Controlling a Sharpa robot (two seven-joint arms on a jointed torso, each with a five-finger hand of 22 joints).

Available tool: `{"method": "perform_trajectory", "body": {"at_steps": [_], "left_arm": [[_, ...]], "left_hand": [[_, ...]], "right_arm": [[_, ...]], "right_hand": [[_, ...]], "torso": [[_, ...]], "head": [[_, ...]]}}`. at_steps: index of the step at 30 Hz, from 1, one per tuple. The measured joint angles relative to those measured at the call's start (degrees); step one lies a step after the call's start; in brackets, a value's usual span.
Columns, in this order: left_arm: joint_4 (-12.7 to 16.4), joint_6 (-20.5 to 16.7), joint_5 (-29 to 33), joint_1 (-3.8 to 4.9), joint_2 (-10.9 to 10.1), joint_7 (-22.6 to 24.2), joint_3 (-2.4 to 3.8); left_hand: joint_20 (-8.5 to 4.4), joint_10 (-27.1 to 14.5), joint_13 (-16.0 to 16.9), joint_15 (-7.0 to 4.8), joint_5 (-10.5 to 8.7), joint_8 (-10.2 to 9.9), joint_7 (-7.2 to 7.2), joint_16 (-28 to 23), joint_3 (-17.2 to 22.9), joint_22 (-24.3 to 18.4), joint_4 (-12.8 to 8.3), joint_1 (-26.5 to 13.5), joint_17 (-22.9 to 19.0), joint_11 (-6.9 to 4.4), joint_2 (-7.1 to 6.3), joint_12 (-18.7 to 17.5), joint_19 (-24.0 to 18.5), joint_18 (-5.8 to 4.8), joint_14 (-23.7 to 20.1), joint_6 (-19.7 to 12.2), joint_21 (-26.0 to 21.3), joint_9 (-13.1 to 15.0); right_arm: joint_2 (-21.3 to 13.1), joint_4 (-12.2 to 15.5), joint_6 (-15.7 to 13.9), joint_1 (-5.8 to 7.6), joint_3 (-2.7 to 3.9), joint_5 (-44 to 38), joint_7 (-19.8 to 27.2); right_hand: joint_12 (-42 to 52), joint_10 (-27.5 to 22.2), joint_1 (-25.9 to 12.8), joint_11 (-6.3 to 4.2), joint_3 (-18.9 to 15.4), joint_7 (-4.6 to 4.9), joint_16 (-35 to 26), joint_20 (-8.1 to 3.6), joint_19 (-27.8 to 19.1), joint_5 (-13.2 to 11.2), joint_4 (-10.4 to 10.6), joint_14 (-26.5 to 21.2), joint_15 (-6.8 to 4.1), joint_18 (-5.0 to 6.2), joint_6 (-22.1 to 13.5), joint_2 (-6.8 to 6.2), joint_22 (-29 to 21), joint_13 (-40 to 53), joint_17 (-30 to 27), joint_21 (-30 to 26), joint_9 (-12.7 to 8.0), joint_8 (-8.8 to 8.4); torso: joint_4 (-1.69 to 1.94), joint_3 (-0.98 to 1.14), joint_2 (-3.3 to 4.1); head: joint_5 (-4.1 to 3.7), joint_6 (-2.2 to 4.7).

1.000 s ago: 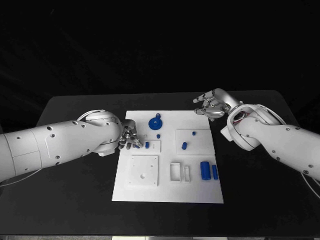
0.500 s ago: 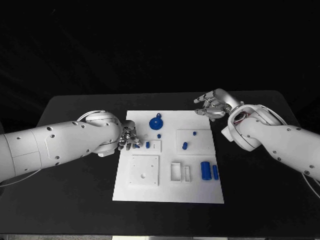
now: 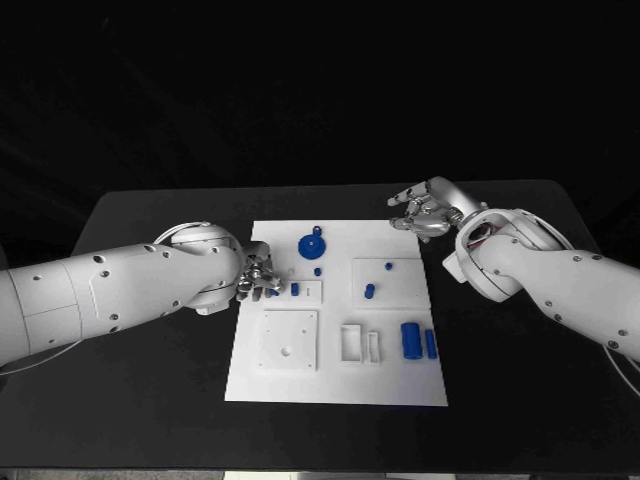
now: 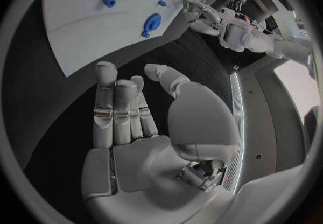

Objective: Assemble the parts on the task board

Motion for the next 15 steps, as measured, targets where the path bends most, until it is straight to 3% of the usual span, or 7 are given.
{"method": "perform_trajectory", "body": {"at_steps": [11, 15], "left_arm": [[0.34, -0.84, -0.09, -0.12, -0.16, -0.17, -0.06], [0.38, -1.11, -0.11, -0.18, -0.18, -0.26, -0.09]], "left_hand": [[0.00, 0.12, -0.01, 0.03, -2.09, -0.20, -0.44, 0.00, -0.61, -0.01, -0.76, 0.01, 0.27, -0.12, -1.10, 0.00, 0.00, 0.00, -0.02, 0.44, 0.00, -0.40], [-0.17, 0.44, -0.01, 0.02, -1.56, -0.71, -1.11, 0.00, -4.88, -0.01, 0.56, -0.10, 0.27, -0.44, -1.21, 0.00, 0.18, 0.00, -0.02, 1.11, -0.45, -0.73]], "right_arm": [[-0.03, 0.00, 0.02, -0.01, 0.00, 0.00, 0.00], [-0.04, -0.01, 0.02, -0.02, 0.00, 0.00, 0.00]], "right_hand": [[0.00, 0.00, 0.00, 0.00, 0.00, 0.00, 0.00, 0.00, 0.00, 0.00, 0.00, 0.00, 0.00, 0.00, 0.00, 0.00, -0.01, 0.00, 0.00, 0.00, 0.00, 0.00], [0.00, 0.00, 0.00, 0.00, 0.00, 0.00, 0.00, 0.00, 0.00, 0.00, 0.00, 0.00, 0.00, 0.00, 0.00, 0.00, -0.01, 0.00, 0.00, 0.00, 0.00, 0.00]], "torso": [[-0.01, 0.01, 0.01], [-0.01, 0.01, 0.01]], "head": [[-0.15, 0.01], [-0.16, 0.05]]}}
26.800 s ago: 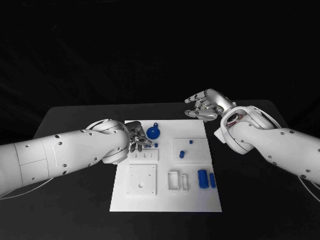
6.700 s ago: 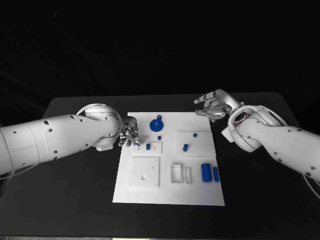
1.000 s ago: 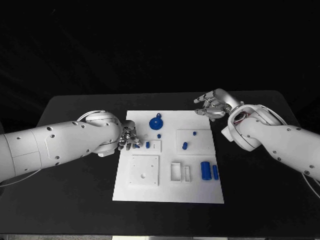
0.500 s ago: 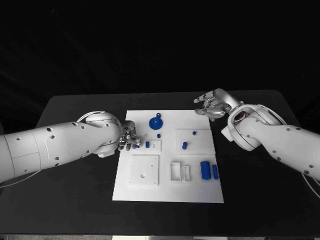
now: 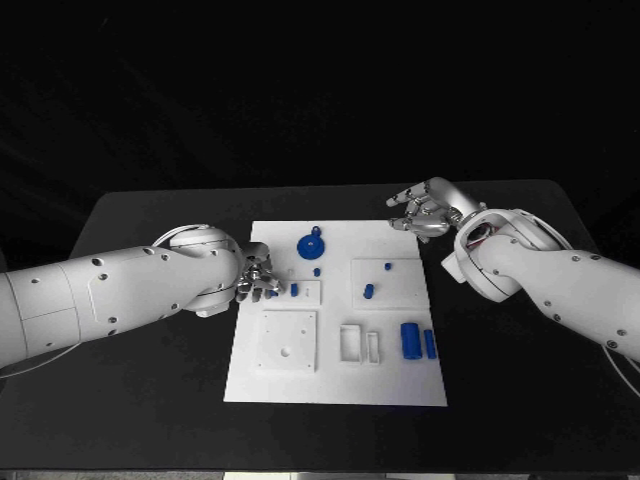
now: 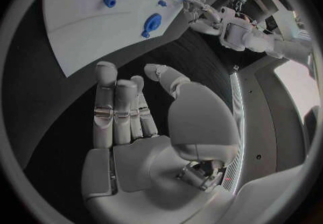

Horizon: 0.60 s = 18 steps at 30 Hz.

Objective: Assemble the parts on the task board

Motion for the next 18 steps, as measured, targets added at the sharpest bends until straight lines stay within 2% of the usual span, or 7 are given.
{"method": "perform_trajectory", "body": {"at_steps": [3, 9, 11, 18], "left_arm": [[-0.01, -0.16, -0.01, -0.03, 0.00, -0.07, -0.02], [-0.26, -0.37, -0.02, -0.14, -0.03, -0.25, -0.09], [-0.29, -0.39, -0.02, -0.19, -0.03, -0.30, -0.14], [-0.42, -0.39, 0.02, -0.29, 0.02, -0.36, -0.18]], "left_hand": [[-0.04, 0.01, 0.00, 0.00, -0.53, -0.01, -0.43, 0.00, -0.93, 0.00, 0.93, 0.11, 0.00, 0.00, -0.36, 0.00, 0.04, 0.00, 0.00, 0.42, 0.00, -0.09], [-0.04, 0.09, -0.01, 0.00, -0.89, -0.23, -2.77, 0.00, -2.01, 0.00, 2.01, -0.61, -0.01, -0.09, -1.07, -0.19, 0.04, 0.00, 0.00, 2.76, -0.24, -0.19], [-0.04, -0.24, -0.01, -0.01, -1.20, -0.44, -4.16, 0.00, -2.27, -0.01, 2.27, -0.91, -0.01, -0.39, -1.37, -0.23, 0.04, 0.00, 0.00, 4.59, -0.24, -0.23], [-0.04, -0.12, -0.01, -0.01, -1.45, -0.43, -4.45, 0.00, -2.69, -0.01, 3.18, -0.79, -0.01, -0.27, -1.94, -0.23, 0.04, 0.00, 0.00, 4.90, -0.45, -0.22]], "right_arm": [[-0.01, 0.00, 0.00, 0.00, 0.00, 0.00, 0.00], [-0.02, 0.00, 0.00, -0.01, 0.00, 0.00, 0.00], [-0.02, 0.00, 0.00, -0.01, 0.00, 0.00, 0.00], [-0.02, 0.01, 0.00, -0.01, 0.00, 0.00, 0.00]], "right_hand": [[0.00, 0.00, 0.00, 0.00, 0.00, 0.00, 0.00, 0.00, 0.00, 0.00, 0.00, 0.00, 0.00, 0.00, 0.00, 0.00, 0.00, 0.00, 0.00, 0.00, 0.00, 0.00], [0.00, 0.00, 0.00, 0.00, 0.00, 0.00, 0.00, 0.00, 0.00, 0.00, 0.00, 0.00, 0.00, 0.00, 0.00, 0.00, 0.00, 0.00, 0.00, 0.00, 0.00, 0.00], [0.00, 0.00, 0.00, 0.00, 0.00, 0.00, 0.00, 0.00, 0.00, 0.00, 0.00, 0.00, 0.00, 0.00, 0.00, 0.00, -0.01, 0.00, 0.00, 0.00, 0.00, 0.00], [0.00, 0.00, 0.00, 0.00, 0.00, 0.00, 0.00, 0.00, 0.00, 0.00, 0.00, 0.00, 0.00, 0.00, 0.00, 0.00, -0.01, 0.00, 0.00, 0.00, 0.00, 0.00]], "torso": [[0.00, 0.00, 0.00], [0.01, 0.00, -0.01], [0.02, 0.00, 0.00], [0.01, -0.01, 0.00]], "head": [[0.00, 0.01], [0.00, 0.02], [0.00, 0.02], [0.00, -0.01]]}}
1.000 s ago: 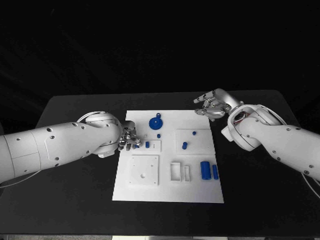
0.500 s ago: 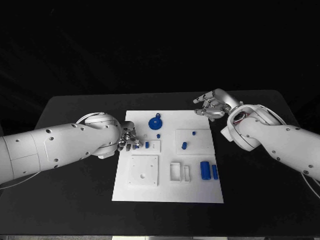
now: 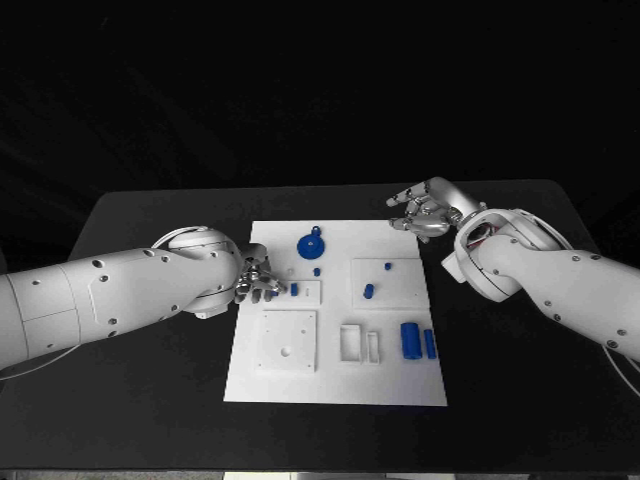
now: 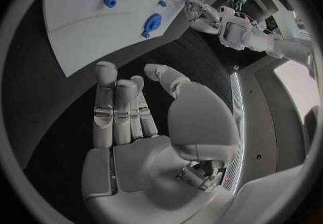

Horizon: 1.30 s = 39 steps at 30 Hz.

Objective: Assemble the parts on the task board

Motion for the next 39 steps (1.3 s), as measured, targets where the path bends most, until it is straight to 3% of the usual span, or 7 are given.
{"method": "perform_trajectory", "body": {"at_steps": [7, 11, 16, 18, 25, 32, 39], "left_arm": [[-0.17, 0.03, 0.03, -0.01, 0.02, -0.15, 0.01], [-0.38, 0.03, 0.03, -0.02, -0.02, -0.39, 0.01], [-0.64, -0.14, 0.02, -0.02, -0.29, -0.80, 0.02], [-0.75, -0.29, -0.01, -0.02, -0.39, -0.97, 0.02], [-0.82, -1.14, -0.03, 0.08, -0.86, -1.35, 0.12], [-0.59, -2.54, 0.43, -0.03, -1.35, -1.27, 0.06], [-0.32, -5.15, 2.77, -0.02, -2.25, -0.11, 0.27]], "left_hand": [[0.00, 0.00, 0.00, 0.00, -2.64, 0.00, -0.43, -0.29, -1.88, 0.00, 2.64, -0.82, -0.10, 0.00, -2.37, 0.00, 0.00, 0.00, 0.00, 0.40, -0.22, -0.02], [0.00, -0.21, 0.06, 0.00, -2.64, 0.00, -0.33, -0.54, -10.34, 0.02, 9.25, 1.69, -0.69, 0.21, -4.51, 0.00, 0.00, 0.00, 0.00, 0.71, -0.44, -0.18], [-0.11, -1.28, 0.29, -0.36, -2.64, 0.00, 0.58, -0.93, -13.83, 0.05, 13.25, 3.19, -1.53, 0.38, -6.02, 0.07, 0.12, 0.00, -0.72, -0.32, -0.44, -0.35], [-0.13, -2.06, 0.61, -0.44, -2.64, 0.00, 0.73, -0.93, -14.99, 0.04, 14.42, 3.60, -2.08, 0.42, -6.43, 0.77, 0.14, 0.00, -1.23, -0.82, -0.44, -2.34], [-0.31, -3.09, 0.61, -0.20, -2.64, -1.27, 2.33, -1.33, -16.08, 0.04, 14.63, 3.38, -3.57, 1.02, -7.13, 1.16, -0.09, 0.00, -2.07, -5.47, -0.88, -8.30], [-0.18, -3.63, 0.26, 0.38, -2.64, 0.61, 3.65, -1.77, -16.81, 0.03, 14.74, 3.51, -5.05, 1.56, -7.57, 1.16, 0.03, 0.00, -2.65, -9.86, -1.33, -18.05], [1.08, -6.42, -0.70, 1.61, -2.86, 1.82, 4.99, -4.11, -17.20, 0.03, 14.66, 3.29, -7.50, 3.02, -7.79, -0.14, -1.24, 0.00, -4.74, -13.09, -3.78, -24.72]], "right_arm": [[-0.03, 0.00, 0.00, 0.00, 0.00, 0.00, 0.00], [-0.04, 0.00, 0.00, 0.00, 0.00, 0.00, 0.00], [-0.05, 0.00, 0.00, -0.02, 0.00, 0.00, 0.00], [-0.07, -0.01, 0.00, -0.03, 0.00, 0.01, 0.00], [-0.13, -0.01, 0.00, -0.11, 0.00, 0.01, 0.00], [-0.17, -0.02, 0.00, -0.28, 0.00, 0.01, 0.01], [-0.22, -0.01, 0.00, -0.41, 0.00, 0.01, 0.03]], "right_hand": [[0.00, 0.00, 0.00, 0.00, 0.00, 0.00, 0.00, 0.00, 0.00, 0.00, 0.00, 0.00, 0.00, 0.00, 0.00, 0.00, 0.00, 0.00, 0.00, 0.00, 0.00, 0.00], [0.00, 0.00, 0.00, 0.00, 0.00, 0.00, 0.00, 0.00, 0.00, 0.00, 0.00, 0.00, 0.00, 0.00, 0.00, 0.00, 0.00, 0.00, 0.00, 0.00, 0.00, 0.00], [0.00, 0.00, 0.00, 0.00, 0.00, 0.00, 0.00, 0.00, 0.00, 0.00, 0.00, 0.00, 0.00, 0.01, 0.00, 0.00, -0.01, 0.00, 0.00, 0.00, 0.00, 0.00], [0.00, 0.00, 0.00, 0.00, 0.00, -0.01, 0.00, 0.00, 0.00, 0.00, 0.00, 0.00, 0.00, 0.00, -0.01, 0.00, -0.01, 0.00, 0.00, 0.00, 0.00, 0.00], [0.00, 0.00, 0.00, 0.00, 0.00, 0.07, 0.00, 0.00, 0.00, 0.00, 0.00, 0.00, 0.00, 0.00, 0.06, 0.00, -0.01, 0.00, 0.00, 0.00, 0.00, 0.00], [0.00, 0.00, 0.00, 0.00, 0.00, 0.06, 0.00, 0.00, 0.00, 0.00, 0.00, 0.00, 0.00, 0.00, 0.06, 0.00, -0.01, 0.00, 0.00, 0.00, 0.00, 0.00], [0.00, 0.00, 0.00, 0.00, 0.00, 0.06, 0.00, 0.00, 0.00, 0.00, 0.00, 0.00, 0.00, 0.01, 0.06, 0.00, -0.01, 0.00, 0.00, 0.00, 0.00, 0.00]], "torso": [[-0.01, -0.01, -0.01], [-0.01, -0.02, -0.03], [-0.01, -0.03, -0.03], [-0.02, -0.03, -0.02], [-0.03, -0.07, 0.00], [-0.01, -0.07, 0.00], [0.01, -0.07, -0.03]], "head": [[0.03, -0.01], [0.04, 0.04], [0.04, 0.11], [0.01, 0.13], [-0.05, 0.18], [-0.07, 0.28], [-0.01, 0.48]]}}
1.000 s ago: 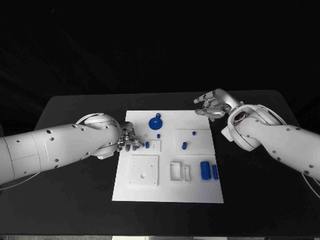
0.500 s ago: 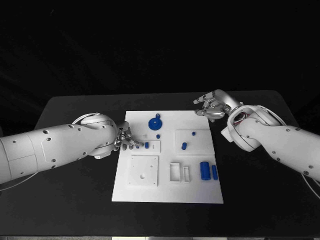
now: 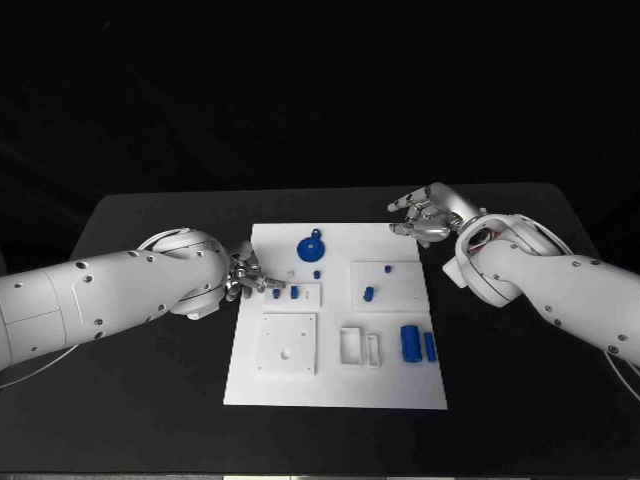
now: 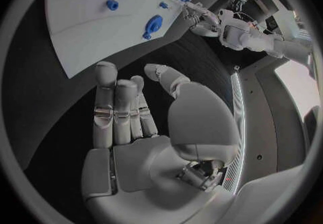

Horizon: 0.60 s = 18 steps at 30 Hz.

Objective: Assemble the parts on the task board

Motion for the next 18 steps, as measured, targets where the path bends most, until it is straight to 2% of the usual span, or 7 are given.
{"method": "perform_trajectory", "body": {"at_steps": [3, 4, 5, 8, 13, 16, 18], "left_arm": [[0.03, -1.85, 2.11, 0.01, -0.23, 1.45, 0.08], [0.04, -2.69, 3.03, 0.01, -0.31, 2.18, 0.09], [0.03, -3.35, 3.73, 0.01, -0.40, 2.75, 0.09], [-0.02, -5.97, 6.07, 0.01, -0.50, 5.22, 0.12], [-0.19, -11.01, 9.03, 0.00, -0.37, 10.18, 0.18], [-0.43, -14.24, 9.95, 0.00, -0.25, 13.66, 0.20], [-0.53, -16.45, 10.04, 0.00, -0.05, 16.19, 0.21]], "left_hand": [[1.14, -2.31, -2.11, 0.96, 0.00, 0.45, 0.99, -1.98, -0.09, -0.38, -0.09, 0.12, -1.82, 1.07, -0.12, -2.73, -1.19, 0.00, -2.08, -1.55, -2.34, -2.60], [1.49, -2.54, -3.88, 1.29, 0.00, 0.91, 1.14, -2.84, -0.50, -1.40, -0.30, 0.68, -3.08, 1.47, -0.16, -4.00, -1.45, 0.18, -2.65, -2.00, -4.12, -4.98], [1.83, -2.59, -5.44, 1.58, 0.00, 1.36, 1.44, -3.28, -0.65, -2.22, -0.44, 1.21, -4.12, 1.67, 0.16, -4.99, -1.20, 0.89, -2.96, -2.25, -5.61, -7.30], [2.45, -5.22, -9.04, 2.52, 0.00, 1.40, 2.08, -5.12, -0.46, -3.66, -2.51, 3.64, -6.05, 2.68, 1.82, -8.47, -1.83, 0.89, -4.74, -3.04, -8.43, -11.23], [3.25, -5.12, -19.71, 3.17, 4.54, -0.15, 2.84, -5.49, -1.57, -4.66, -12.36, 12.84, -7.96, 4.02, 7.25, -18.42, -1.01, 0.89, -4.96, -1.91, -11.28, -18.70], [3.45, -5.00, -22.56, 3.57, 6.60, -1.61, 3.21, -7.13, -0.50, -4.44, -17.98, 19.62, -9.04, 4.12, 7.98, -21.95, -1.21, 0.89, -5.80, 0.60, -11.99, -21.09], [3.47, -4.30, -23.00, 3.48, 7.81, -3.55, 3.38, -8.33, -0.03, -3.07, -21.24, 22.76, -9.76, 4.21, 7.83, -24.48, -1.72, 1.80, -5.89, 2.63, -11.99, -22.88]], "right_arm": [[-0.02, 0.00, 0.00, -0.02, 0.00, 0.00, 0.00], [-0.02, 0.00, 0.00, -0.03, 0.00, 0.00, 0.00], [-0.02, 0.00, 0.00, -0.04, 0.00, 0.01, 0.00], [-0.01, 0.00, 0.00, -0.07, 0.00, 0.01, 0.00], [-0.01, -0.04, 0.00, -0.09, 0.00, 0.02, 0.00], [0.01, -0.06, 0.00, -0.10, 0.00, 0.03, 0.00], [0.01, -0.08, 0.00, -0.10, 0.00, 0.04, 0.01]], "right_hand": [[0.00, 0.00, 0.00, 0.00, 0.00, 0.00, 0.00, 0.00, 0.00, 0.00, 0.00, 0.00, 0.00, 0.00, 0.00, 0.00, 0.00, 0.00, 0.00, 0.00, 0.00, 0.00], [0.00, 0.00, 0.00, 0.00, 0.00, 0.00, 0.00, 0.00, 0.00, 0.00, 0.00, 0.00, 0.00, -0.01, 0.00, 0.00, 0.00, 0.00, 0.00, 0.00, 0.00, 0.00], [0.00, 0.00, 0.00, 0.00, 0.00, -0.01, 0.00, 0.00, 0.00, 0.00, 0.00, 0.00, 0.00, 0.00, 0.00, 0.00, 0.00, 0.00, 0.00, 0.00, 0.00, 0.00], [0.00, 0.00, 0.00, 0.00, 0.00, -0.01, 0.00, 0.00, 0.00, 0.00, 0.00, 0.00, 0.00, -0.01, -0.01, 0.00, 0.00, 0.00, 0.00, 0.00, 0.00, 0.00], [0.00, 0.00, 0.00, 0.00, 0.00, -0.04, 0.00, 0.00, 0.00, 0.00, 0.00, 0.00, 0.00, 0.00, -0.04, 0.00, 0.00, 0.00, 0.00, 0.00, 0.00, 0.00], [0.00, 0.00, 0.00, 0.00, 0.00, -0.04, 0.00, 0.00, 0.00, 0.00, 0.00, 0.00, 0.00, 0.00, -0.04, 0.00, 0.00, 0.00, 0.00, 0.00, 0.00, 0.00], [0.00, 0.00, 0.00, 0.00, 0.00, -0.04, 0.00, 0.00, 0.00, 0.00, 0.00, 0.00, 0.00, 0.00, -0.04, 0.00, 0.00, 0.00, 0.00, 0.00, 0.00, 0.00]], "torso": [[0.01, 0.00, -0.01], [0.01, 0.01, -0.01], [0.02, 0.02, -0.01], [0.02, 0.03, -0.01], [-0.01, 0.08, 0.00], [-0.03, 0.10, 0.00], [-0.05, 0.10, 0.01]], "head": [[0.01, 0.14], [0.01, 0.17], [0.01, 0.20], [0.01, 0.32], [-0.03, 0.54], [-0.13, 0.75], [-0.21, 0.90]]}}
